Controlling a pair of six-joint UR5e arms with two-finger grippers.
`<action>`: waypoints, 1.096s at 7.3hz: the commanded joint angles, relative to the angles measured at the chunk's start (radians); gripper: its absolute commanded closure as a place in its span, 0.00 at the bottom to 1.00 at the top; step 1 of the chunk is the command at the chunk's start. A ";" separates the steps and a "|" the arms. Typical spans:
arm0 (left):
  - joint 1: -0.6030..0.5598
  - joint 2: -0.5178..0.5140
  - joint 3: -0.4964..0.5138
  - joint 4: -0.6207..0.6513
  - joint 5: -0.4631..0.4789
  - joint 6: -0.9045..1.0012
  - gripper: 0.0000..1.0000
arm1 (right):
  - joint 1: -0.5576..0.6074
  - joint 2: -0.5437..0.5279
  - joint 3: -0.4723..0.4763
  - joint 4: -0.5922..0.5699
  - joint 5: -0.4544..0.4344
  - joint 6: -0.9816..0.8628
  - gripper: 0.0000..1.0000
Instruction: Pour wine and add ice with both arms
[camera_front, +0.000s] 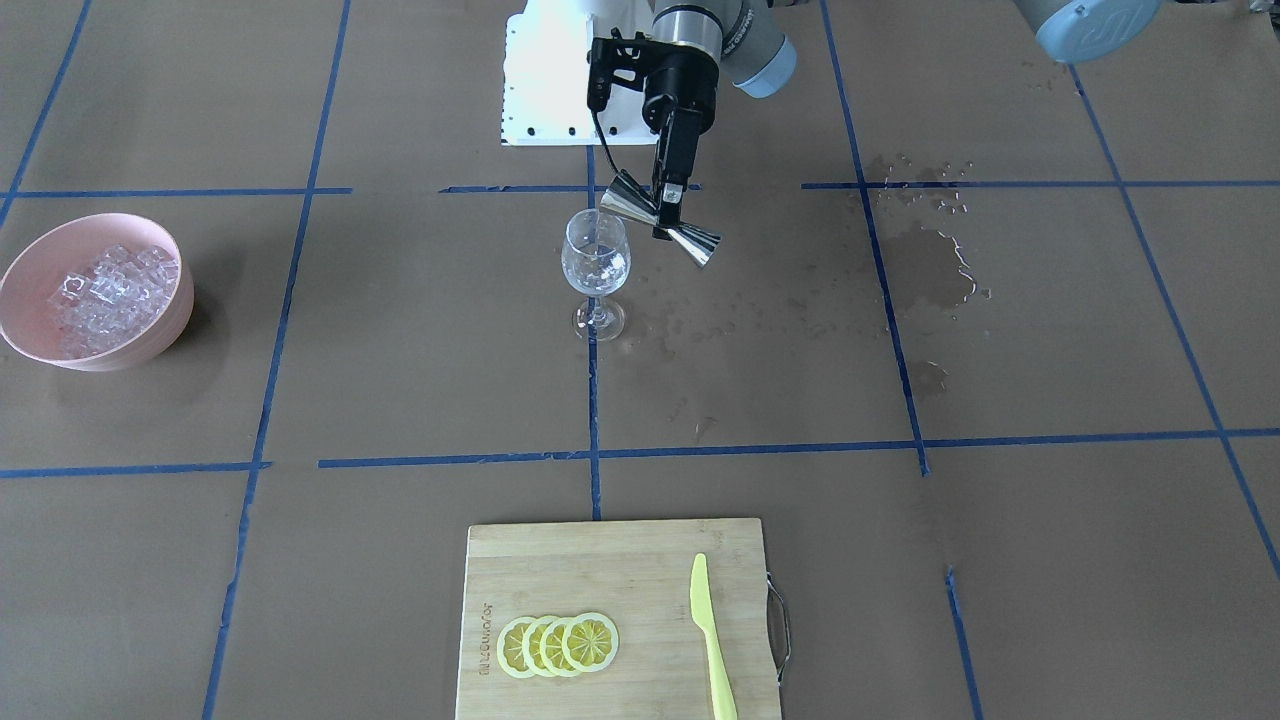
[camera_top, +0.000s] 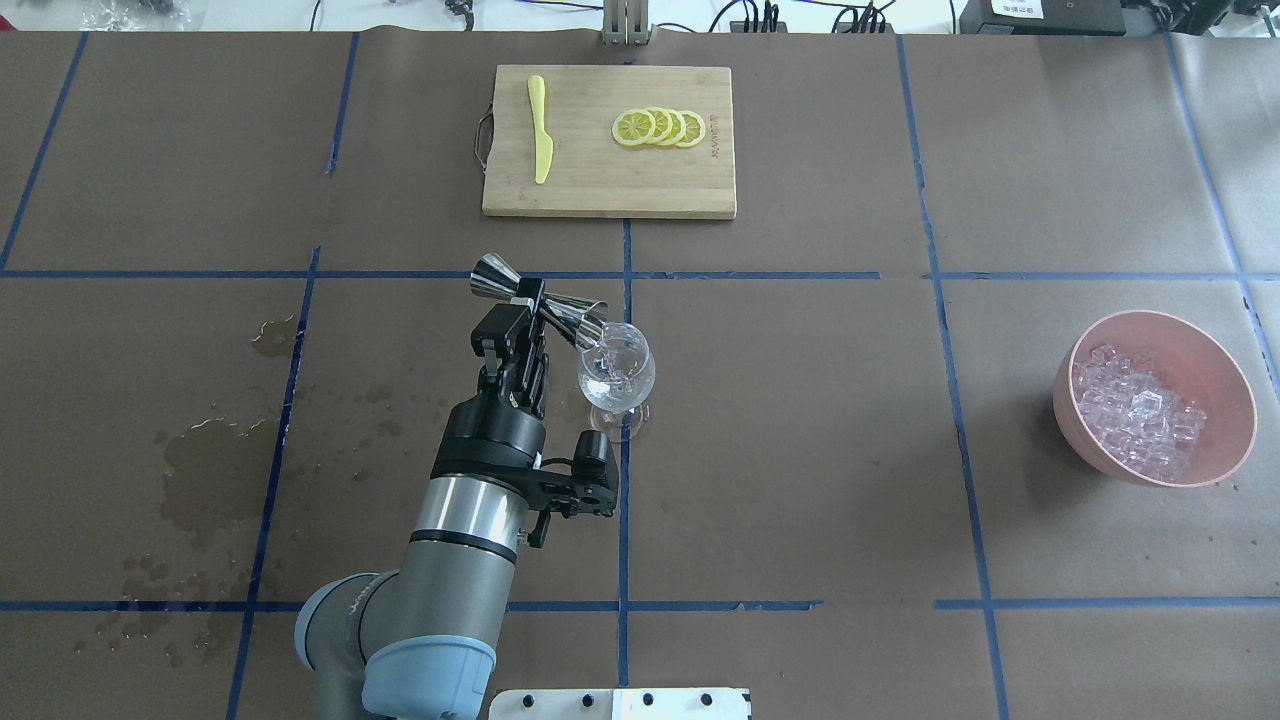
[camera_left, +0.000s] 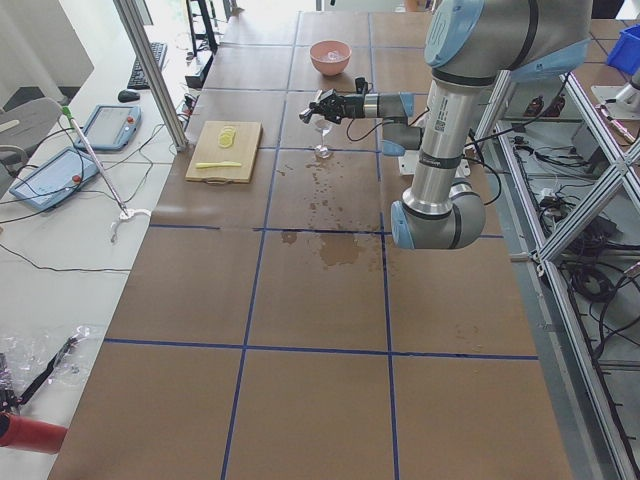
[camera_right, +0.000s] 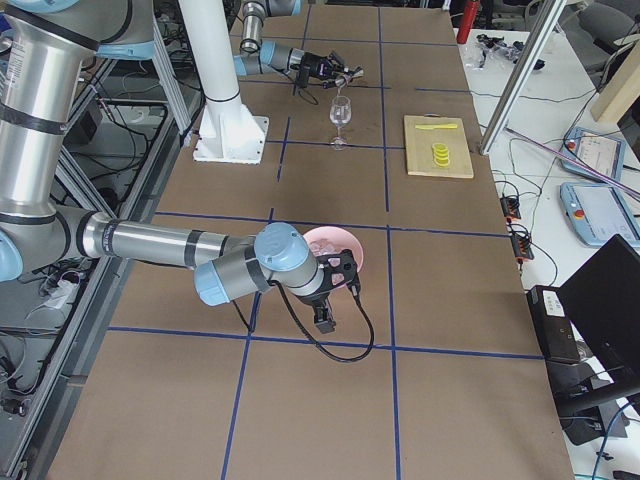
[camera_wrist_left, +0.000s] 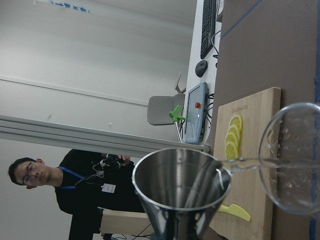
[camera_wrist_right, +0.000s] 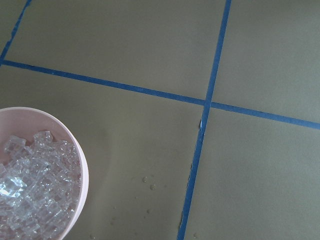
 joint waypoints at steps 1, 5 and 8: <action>0.000 -0.004 0.000 -0.002 0.024 0.105 1.00 | 0.000 0.000 -0.012 0.002 0.001 0.000 0.00; 0.000 -0.039 0.002 -0.002 0.043 0.217 1.00 | 0.001 0.000 -0.015 0.002 0.003 0.000 0.00; -0.003 -0.041 0.002 -0.081 0.041 0.176 1.00 | 0.001 0.000 -0.015 0.002 0.001 0.000 0.00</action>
